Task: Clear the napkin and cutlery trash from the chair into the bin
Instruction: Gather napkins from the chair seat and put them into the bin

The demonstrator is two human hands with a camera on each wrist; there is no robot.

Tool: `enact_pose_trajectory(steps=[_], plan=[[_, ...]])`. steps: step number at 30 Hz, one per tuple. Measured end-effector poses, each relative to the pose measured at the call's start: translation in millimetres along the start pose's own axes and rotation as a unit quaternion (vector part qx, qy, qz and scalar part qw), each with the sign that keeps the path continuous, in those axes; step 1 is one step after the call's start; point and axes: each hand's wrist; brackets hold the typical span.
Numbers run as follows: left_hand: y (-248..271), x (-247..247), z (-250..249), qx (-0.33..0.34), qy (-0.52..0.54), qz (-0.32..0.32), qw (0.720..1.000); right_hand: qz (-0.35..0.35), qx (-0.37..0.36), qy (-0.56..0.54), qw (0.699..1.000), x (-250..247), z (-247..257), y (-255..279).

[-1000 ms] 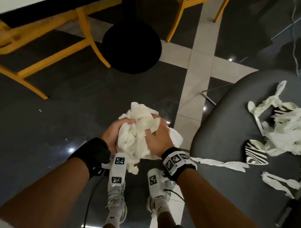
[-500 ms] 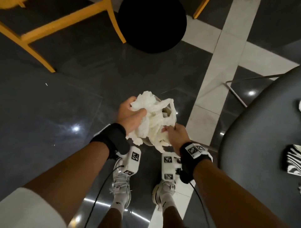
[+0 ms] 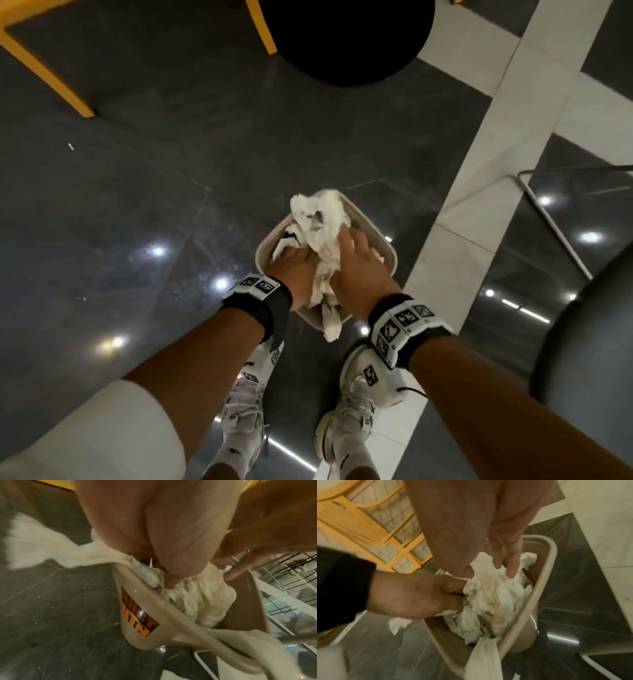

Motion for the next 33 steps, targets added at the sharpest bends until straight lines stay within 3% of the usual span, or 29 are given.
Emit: enact_pose_trajectory(steps=[3, 5, 9, 13, 15, 18, 21, 24, 27, 30, 31, 33], plan=[[-9.2, -5.7, 3.9, 0.000, -0.002, 0.008, 1.000, 0.075, -0.059, 0.041, 0.995, 19.8, -3.6, -22.1], [-8.5, -9.8, 8.4, 0.001, -0.032, 0.013, 0.999, 0.137, -0.042, 0.090, 0.986, 36.4, -15.0, -43.0], [2.0, -31.6, 23.3, 0.039, 0.093, -0.092, 0.991, 0.206, 0.000, 0.160, 0.965, 48.9, -28.3, -68.7], [15.8, -60.1, 32.3, 0.100, 0.117, -0.220, 0.963, 0.174, -0.033, 0.214, 0.961, 26.9, -15.6, -68.7], [18.9, -61.0, 38.0, 0.075, 0.084, -0.242, 0.964, 0.141, -0.067, 0.235, 0.959, 10.4, -8.0, -58.9], [23.6, -55.9, 42.9, -0.003, 0.069, -0.236, 0.969, 0.144, -0.117, 0.215, 0.959, -5.1, 1.0, -36.1], [27.9, -50.9, 46.0, -0.060, 0.138, -0.178, 0.972, 0.256, -0.077, 0.159, 0.950, -5.5, -0.4, -20.1], [30.1, -44.3, 53.4, -0.077, 0.153, -0.122, 0.978, 0.331, -0.103, 0.201, 0.916, 11.1, -7.7, -18.9], [31.5, -37.1, 54.5, -0.079, 0.155, -0.131, 0.976, 0.350, -0.092, 0.179, 0.915, 18.9, -6.6, -26.2], [35.1, -37.3, 50.0, -0.096, 0.190, -0.130, 0.968, 0.299, -0.051, 0.103, 0.947, 8.3, -8.3, -41.1], [35.8, -38.4, 48.8, -0.100, 0.195, -0.129, 0.967, 0.248, -0.036, 0.073, 0.965, 2.2, -10.1, -45.8], [36.1, -39.3, 46.7, -0.102, 0.202, -0.134, 0.965, 0.077, 0.008, 0.000, 0.997, -7.0, -14.6, -53.5]])
Point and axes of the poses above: each hand's wrist, its own y-axis away from the middle knuckle, its own x-axis out of the palm, z = x × y, and after that the axes turned 3 degrees about -y, right-handed
